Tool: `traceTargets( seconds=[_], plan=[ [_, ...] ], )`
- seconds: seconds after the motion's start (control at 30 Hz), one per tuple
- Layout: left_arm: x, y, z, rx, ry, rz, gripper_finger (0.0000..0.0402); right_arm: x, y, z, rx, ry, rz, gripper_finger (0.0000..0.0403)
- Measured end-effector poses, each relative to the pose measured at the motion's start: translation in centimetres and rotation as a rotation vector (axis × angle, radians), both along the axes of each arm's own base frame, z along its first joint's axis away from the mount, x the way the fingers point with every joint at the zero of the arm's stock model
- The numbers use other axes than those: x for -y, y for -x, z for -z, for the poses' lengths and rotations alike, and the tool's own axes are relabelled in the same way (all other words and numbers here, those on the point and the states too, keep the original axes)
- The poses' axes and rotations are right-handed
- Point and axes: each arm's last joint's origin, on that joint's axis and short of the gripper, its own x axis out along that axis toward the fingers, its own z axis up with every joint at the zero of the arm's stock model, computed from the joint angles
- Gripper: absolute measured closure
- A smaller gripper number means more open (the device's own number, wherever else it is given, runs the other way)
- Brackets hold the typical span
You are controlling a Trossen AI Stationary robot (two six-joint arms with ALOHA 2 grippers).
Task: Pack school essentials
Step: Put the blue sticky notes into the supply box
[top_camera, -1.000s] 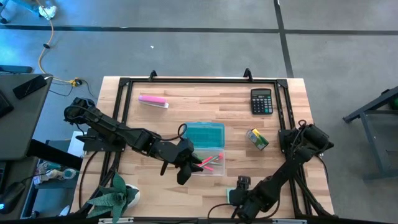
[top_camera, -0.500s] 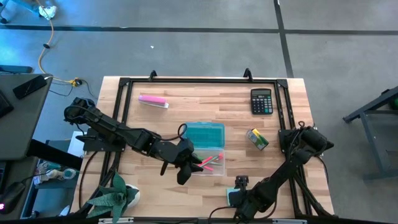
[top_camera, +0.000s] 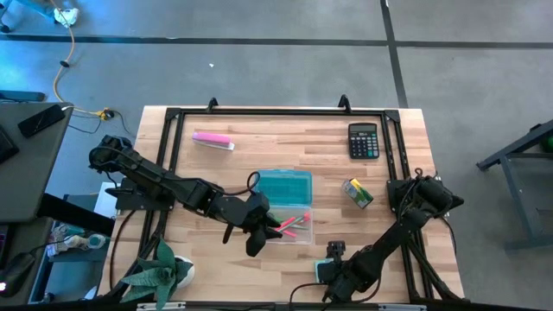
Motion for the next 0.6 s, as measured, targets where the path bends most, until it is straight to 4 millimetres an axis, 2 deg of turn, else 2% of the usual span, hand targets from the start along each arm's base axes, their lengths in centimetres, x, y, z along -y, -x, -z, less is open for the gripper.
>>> traceTargets(
  seconds=[0.33, 0.6],
  plan=[
    [0.0, 0.0, -0.01, 0.0, 0.0, 0.0, 0.0257, 0.3, -0.63, 0.95, -0.042, -0.016, 0.019, 0.0006],
    [0.0, 0.0, 0.01, 0.0, 0.0, 0.0, 0.0257, 0.46, -0.73, 1.06, -0.038, -0.017, 0.074, 0.0071]
  ],
)
